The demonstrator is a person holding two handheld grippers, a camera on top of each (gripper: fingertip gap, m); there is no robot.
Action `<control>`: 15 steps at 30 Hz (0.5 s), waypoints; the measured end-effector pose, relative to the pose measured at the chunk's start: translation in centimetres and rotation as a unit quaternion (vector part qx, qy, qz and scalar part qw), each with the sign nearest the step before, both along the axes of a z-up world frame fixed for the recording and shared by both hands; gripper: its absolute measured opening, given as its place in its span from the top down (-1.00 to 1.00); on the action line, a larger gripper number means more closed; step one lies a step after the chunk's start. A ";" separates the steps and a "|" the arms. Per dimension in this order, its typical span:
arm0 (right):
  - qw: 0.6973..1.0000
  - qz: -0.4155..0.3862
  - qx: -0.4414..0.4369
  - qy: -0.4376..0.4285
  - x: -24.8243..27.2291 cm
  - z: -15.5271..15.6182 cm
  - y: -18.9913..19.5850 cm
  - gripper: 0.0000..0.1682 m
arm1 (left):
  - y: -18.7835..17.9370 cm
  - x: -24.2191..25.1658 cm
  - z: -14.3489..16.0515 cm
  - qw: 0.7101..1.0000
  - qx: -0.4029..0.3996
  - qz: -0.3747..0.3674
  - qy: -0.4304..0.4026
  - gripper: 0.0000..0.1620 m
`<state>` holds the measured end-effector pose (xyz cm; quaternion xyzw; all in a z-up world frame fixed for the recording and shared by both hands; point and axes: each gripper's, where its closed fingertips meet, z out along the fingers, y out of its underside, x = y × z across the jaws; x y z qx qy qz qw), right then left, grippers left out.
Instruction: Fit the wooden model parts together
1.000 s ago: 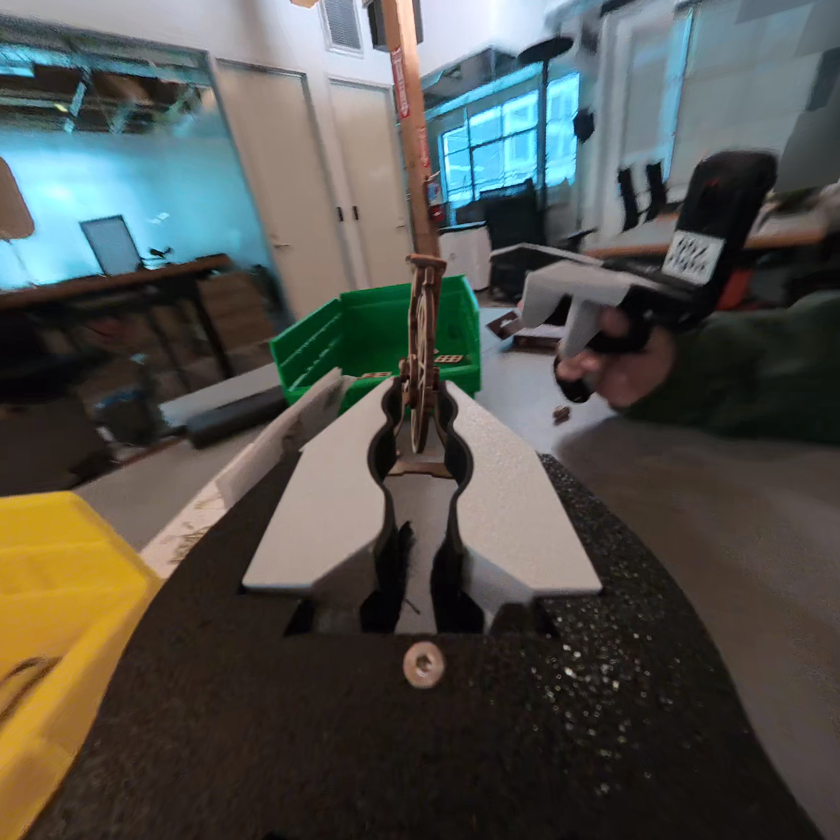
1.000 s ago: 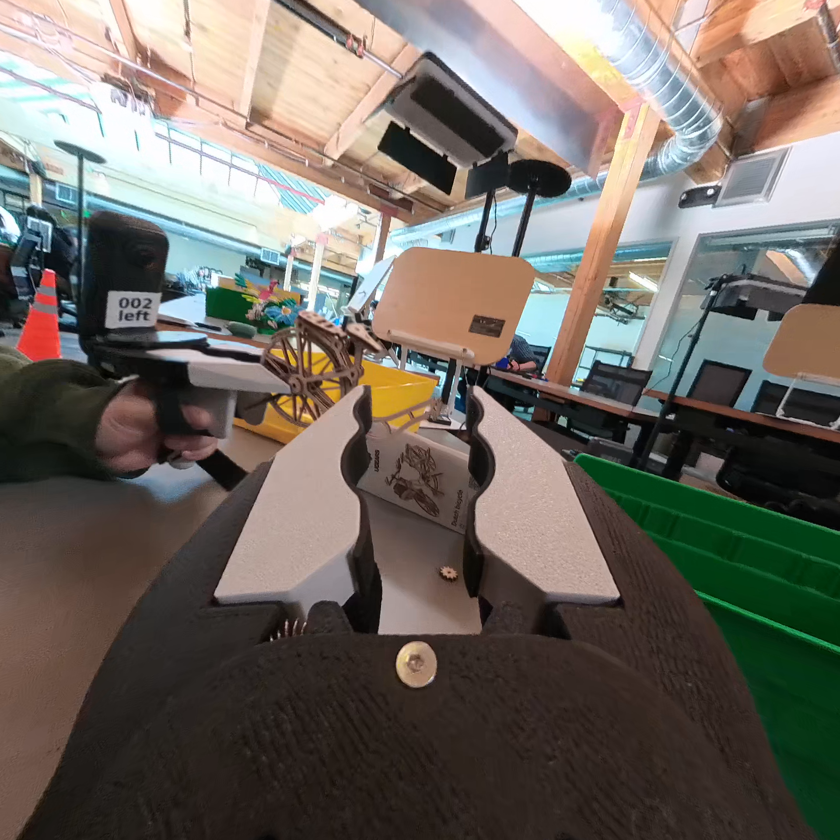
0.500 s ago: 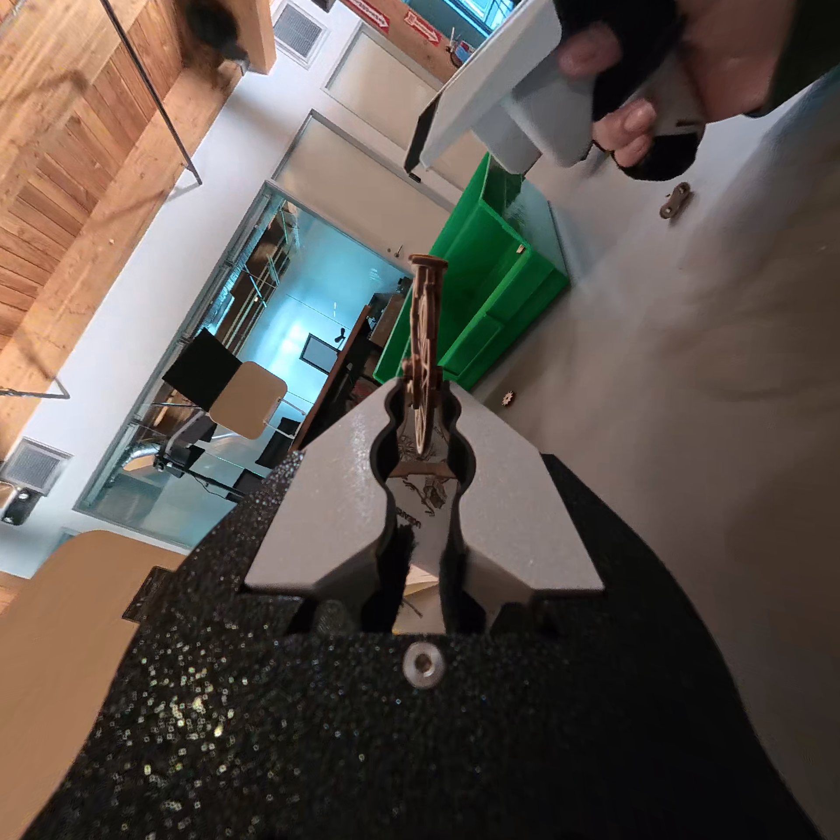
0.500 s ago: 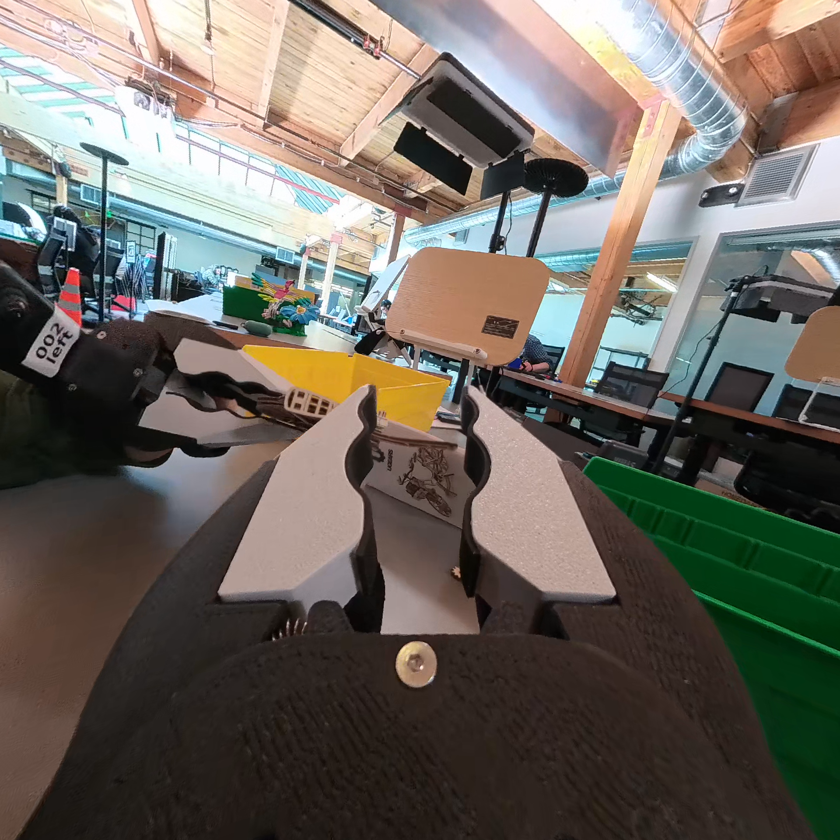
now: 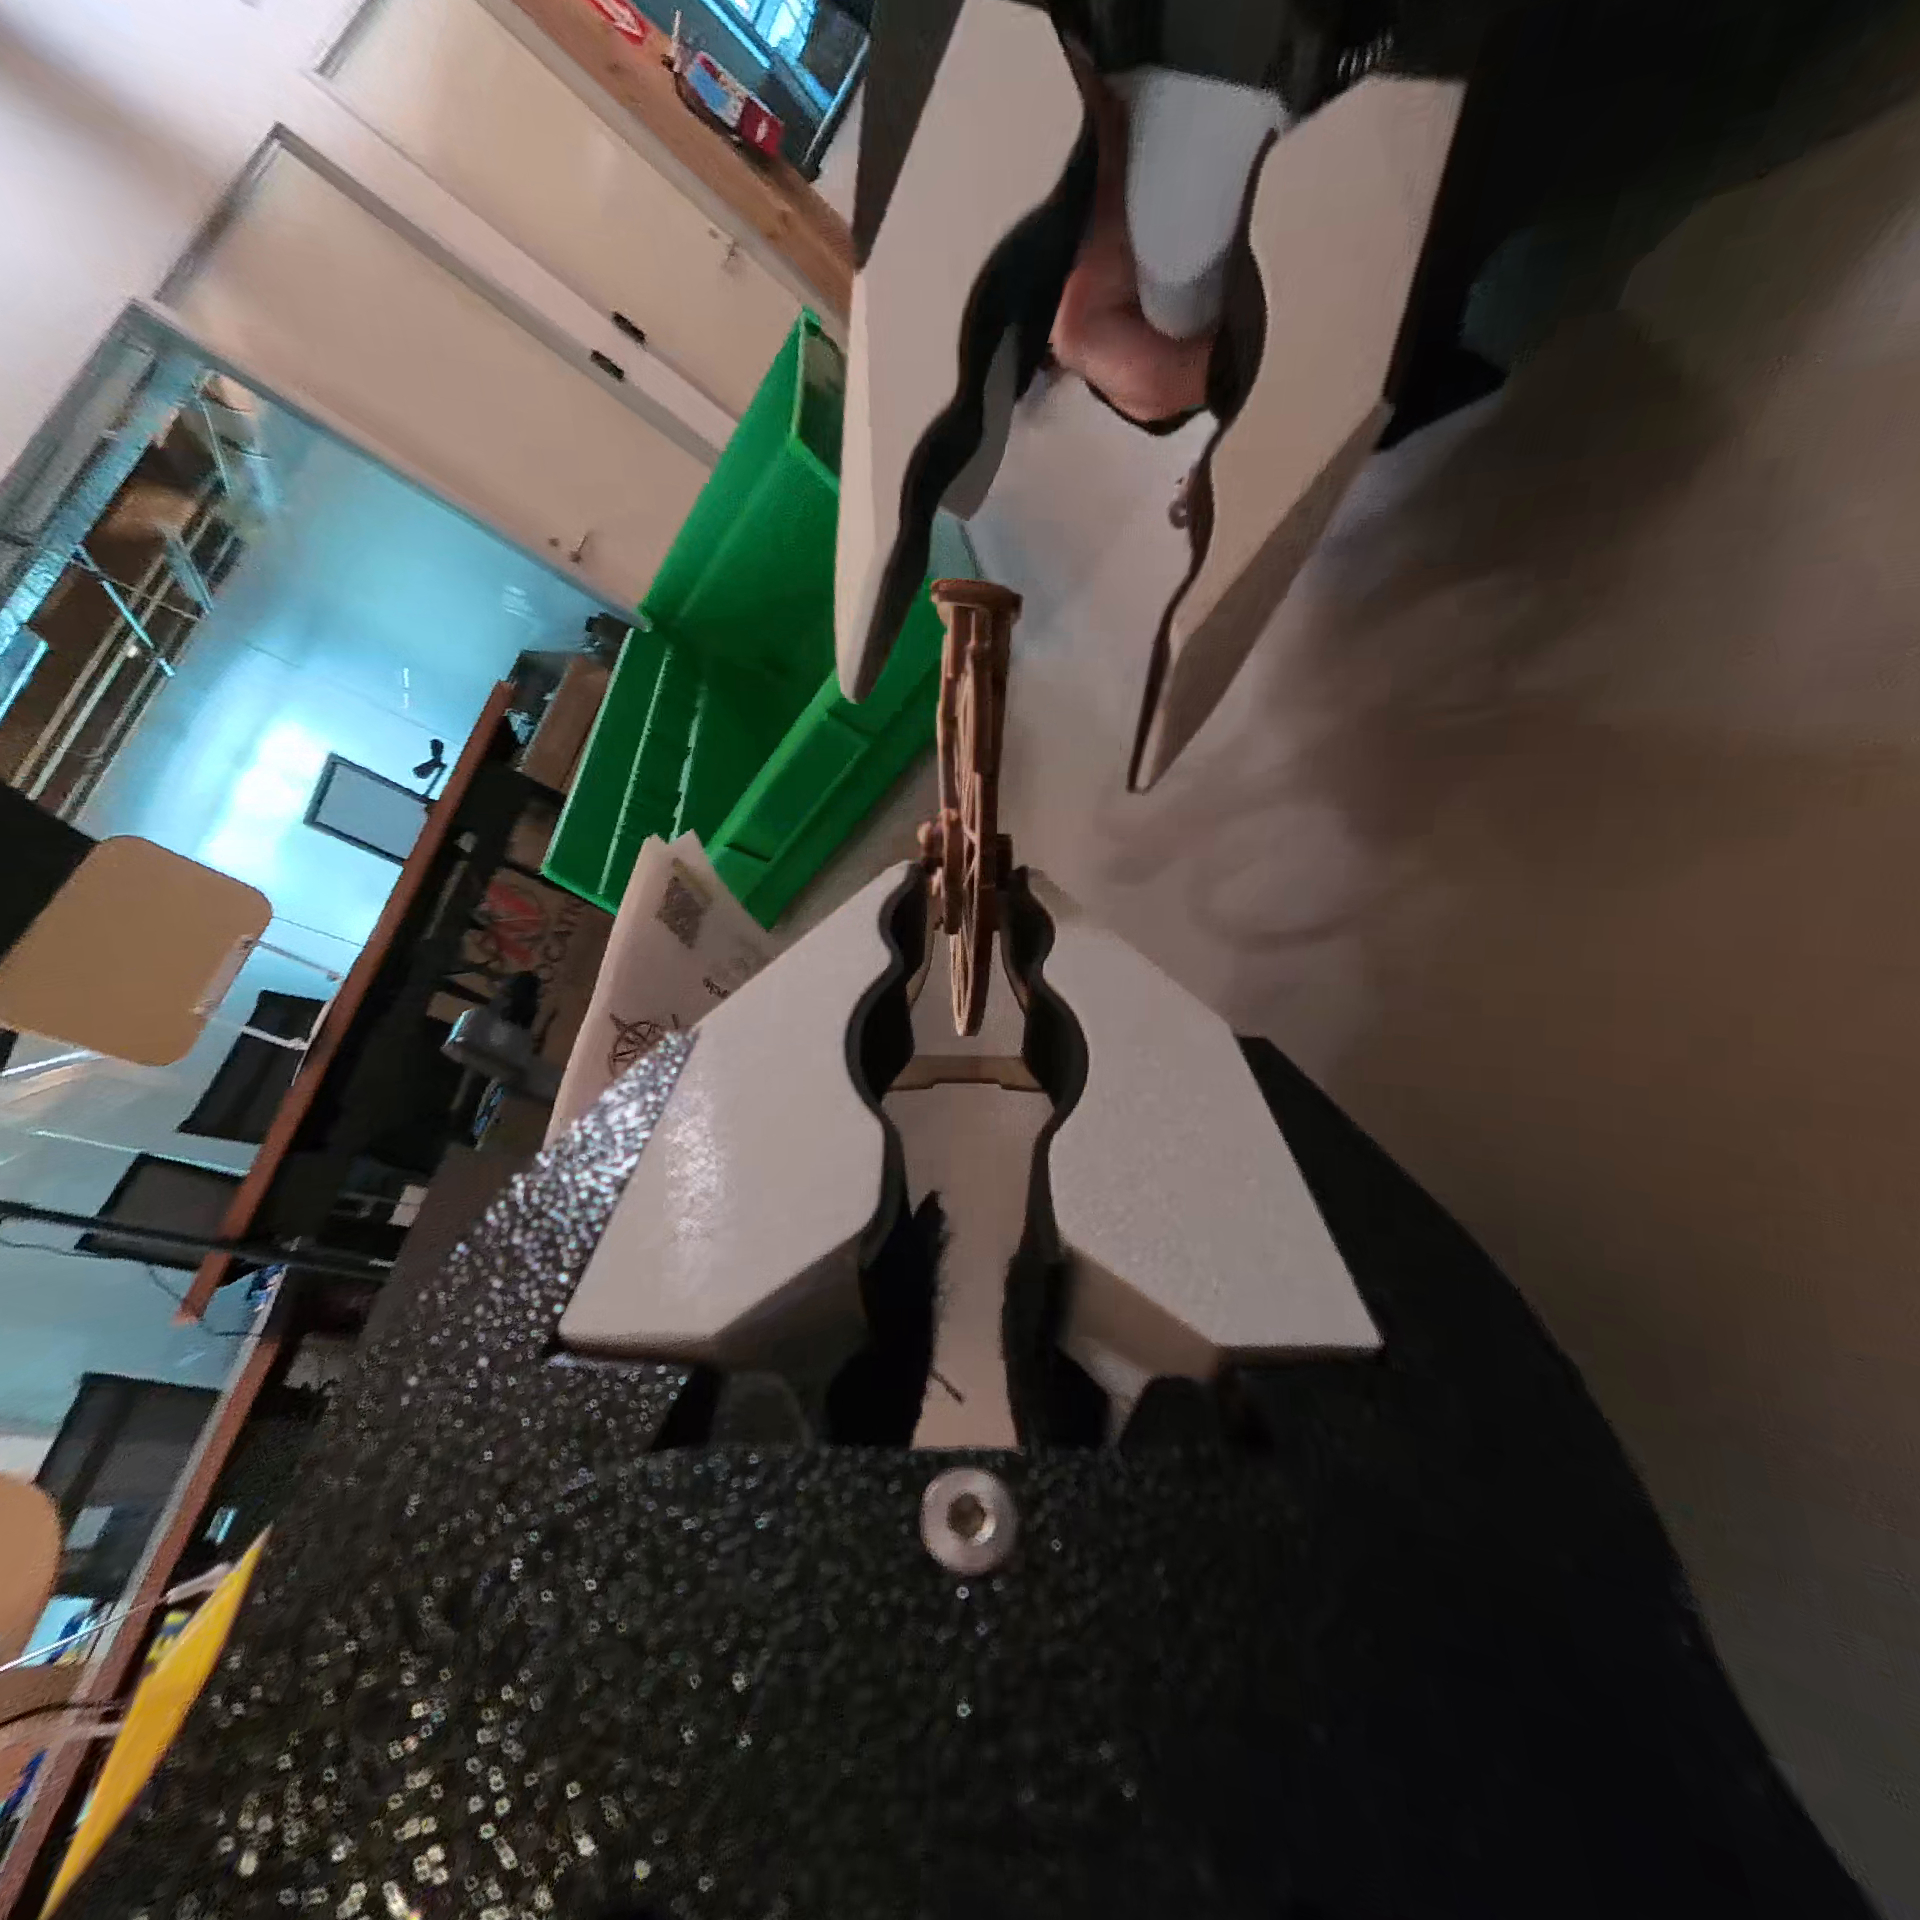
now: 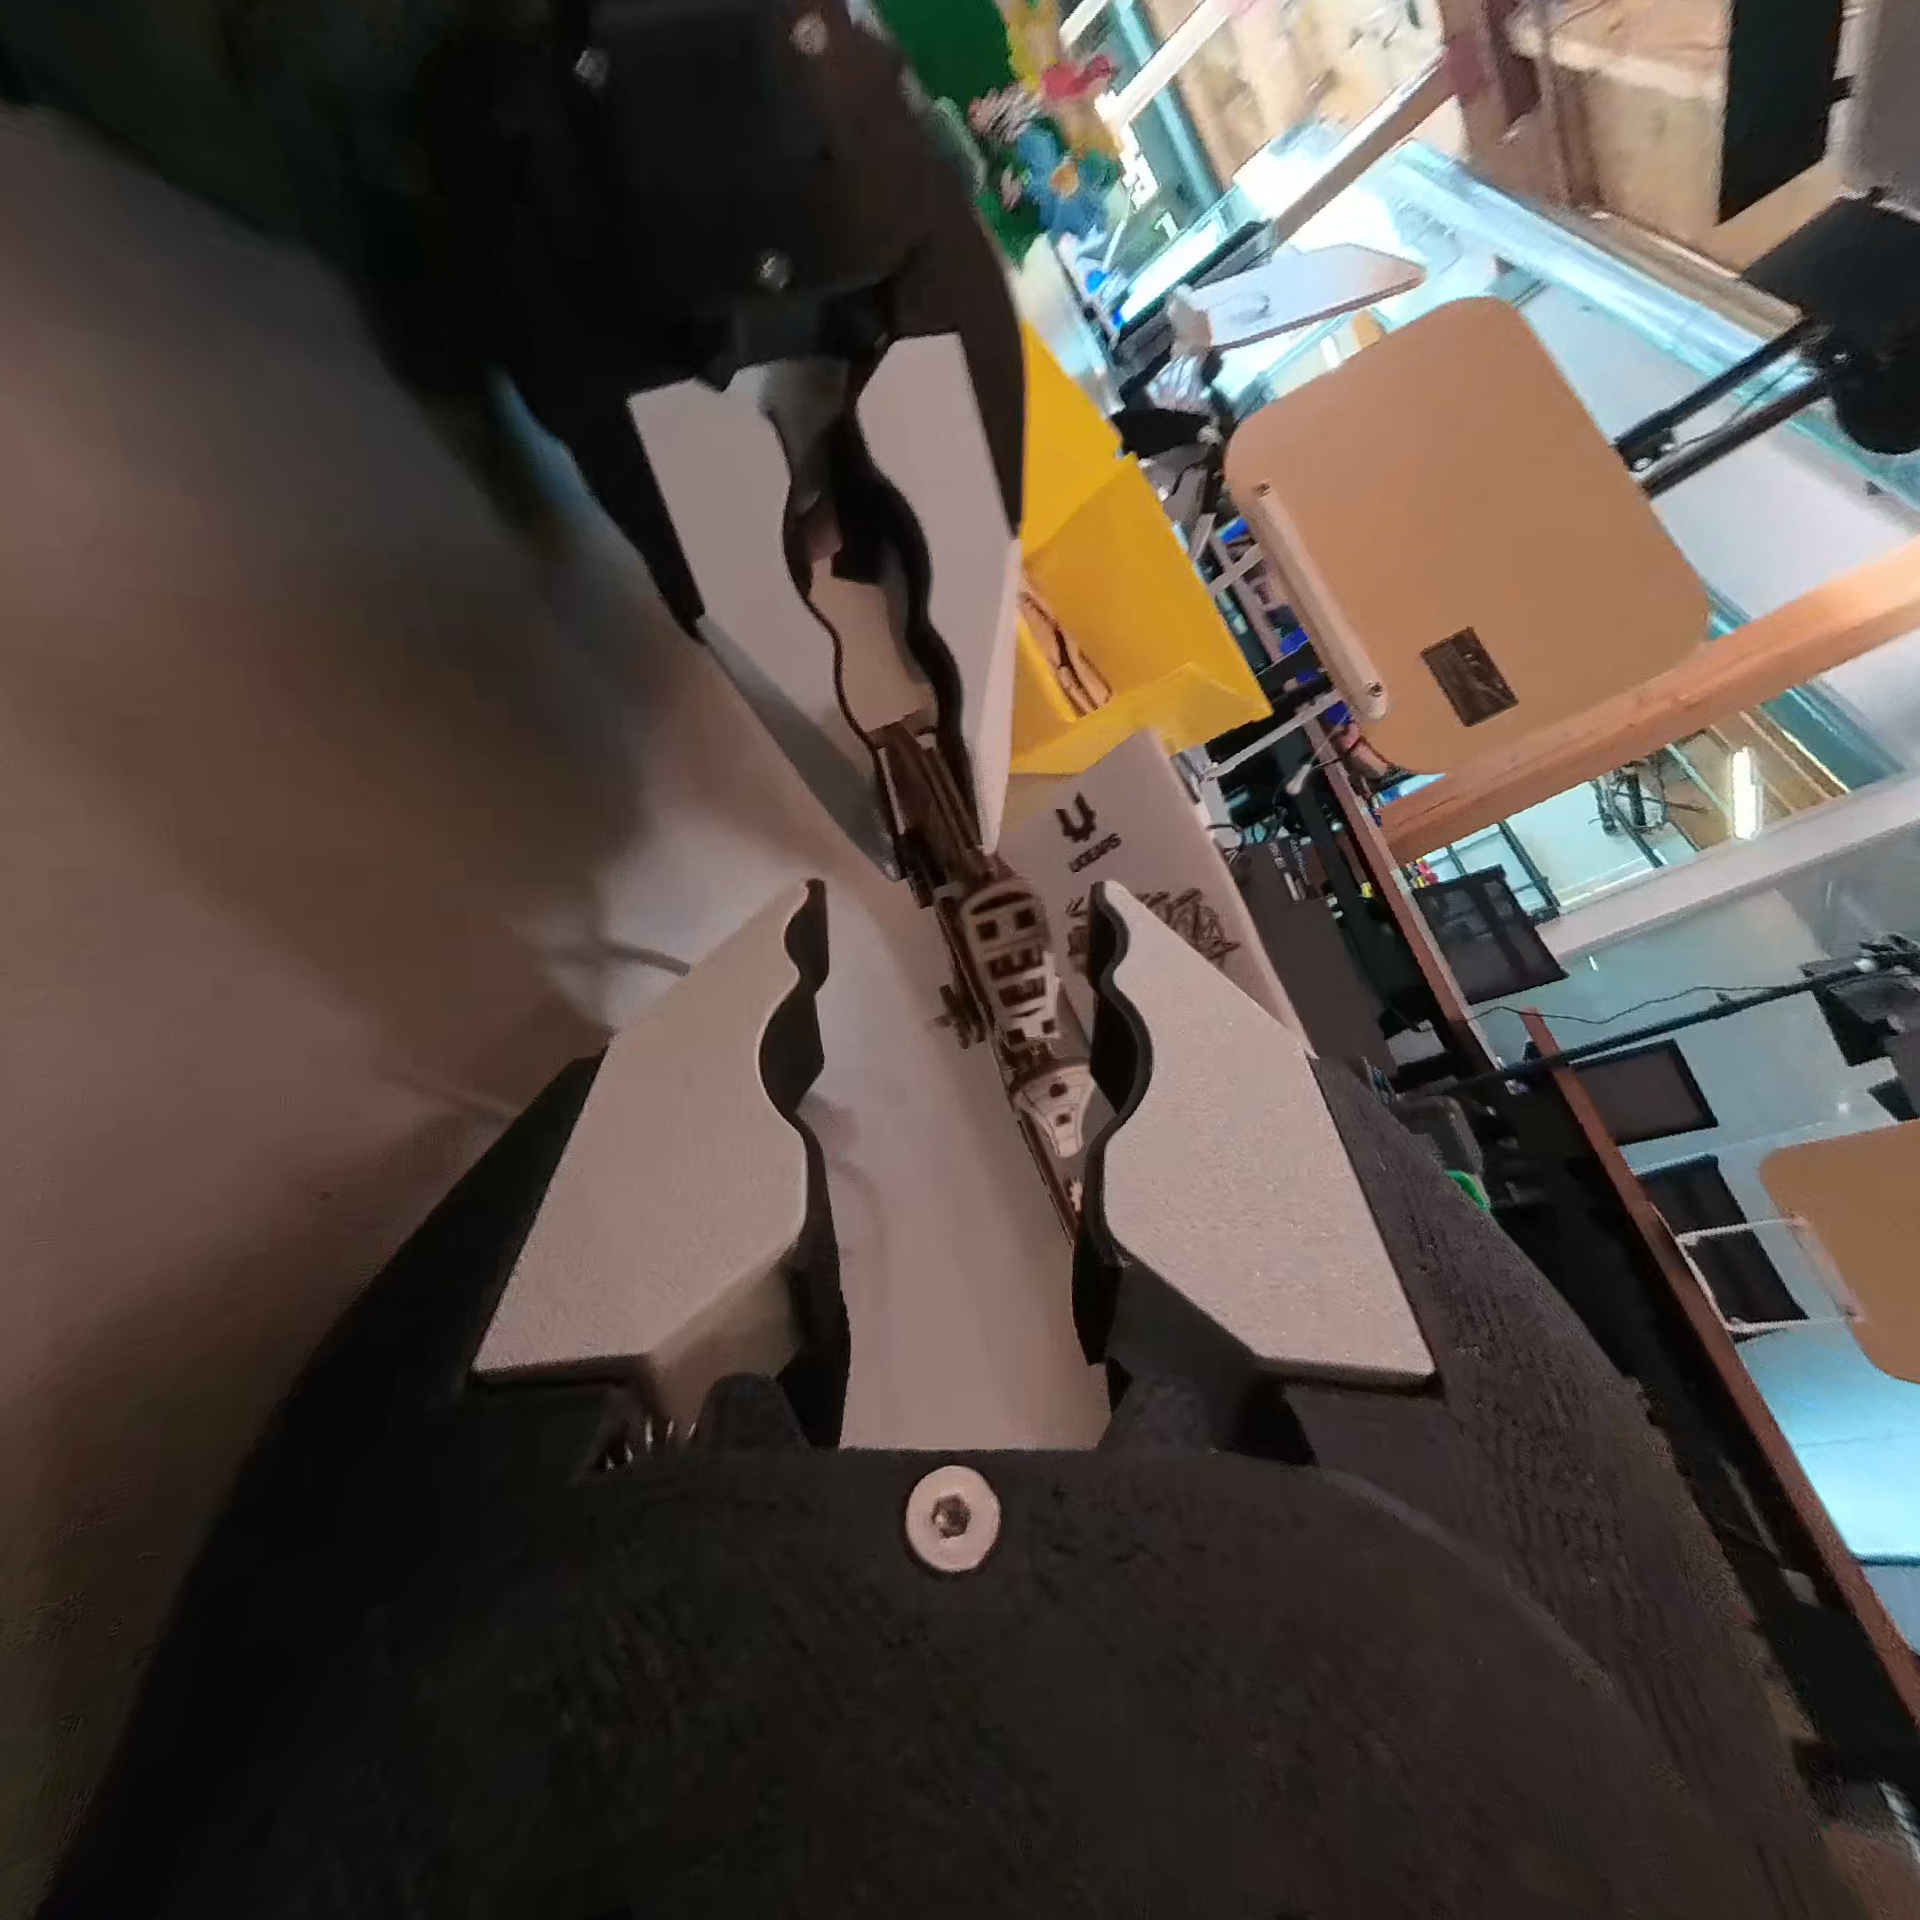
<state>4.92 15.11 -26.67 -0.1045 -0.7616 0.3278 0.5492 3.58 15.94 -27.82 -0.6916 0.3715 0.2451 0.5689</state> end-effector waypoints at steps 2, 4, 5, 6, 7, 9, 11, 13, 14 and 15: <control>1.000 -0.012 0.019 -0.016 -0.4 -0.8 0.2 0.42 | 0.0 0.4 -0.4 1.000 -0.009 -0.008 -0.005 0.83; 0.999 -0.019 0.028 -0.035 -0.6 -1.6 0.3 0.44 | -0.1 0.9 -0.6 0.999 -0.020 -0.022 -0.015 0.83; 0.998 -0.021 0.029 -0.044 -0.6 -1.9 0.3 0.46 | -0.2 1.2 -0.7 0.999 -0.023 -0.032 -0.019 0.83; 0.998 -0.021 0.031 -0.051 -0.6 -2.1 0.2 0.47 | -0.2 1.5 -0.8 0.999 -0.027 -0.038 -0.019 0.83; 0.998 -0.018 0.034 -0.057 -0.6 -2.4 0.1 0.50 | -0.3 1.7 -0.9 0.999 -0.030 -0.042 -0.017 0.83; 0.997 -0.012 0.043 -0.065 -0.4 -2.7 -0.1 0.60 | -0.4 2.0 -1.1 0.998 -0.036 -0.051 -0.015 0.83; 0.997 -0.009 0.049 -0.063 -0.3 -2.8 -0.2 0.66 | -0.4 2.2 -1.4 0.997 -0.045 -0.056 -0.018 0.83; 0.996 -0.008 0.053 -0.066 -0.2 -2.9 -0.3 0.68 | -0.5 2.4 -1.6 0.997 -0.050 -0.062 -0.019 0.83; 0.996 -0.006 0.056 -0.068 -0.2 -3.0 -0.4 0.75 | -0.5 2.5 -1.7 0.996 -0.053 -0.063 -0.020 0.83; 0.996 -0.005 0.059 -0.067 -0.1 -3.1 -0.4 0.78 | -0.5 2.5 -1.8 0.996 -0.056 -0.065 -0.022 0.83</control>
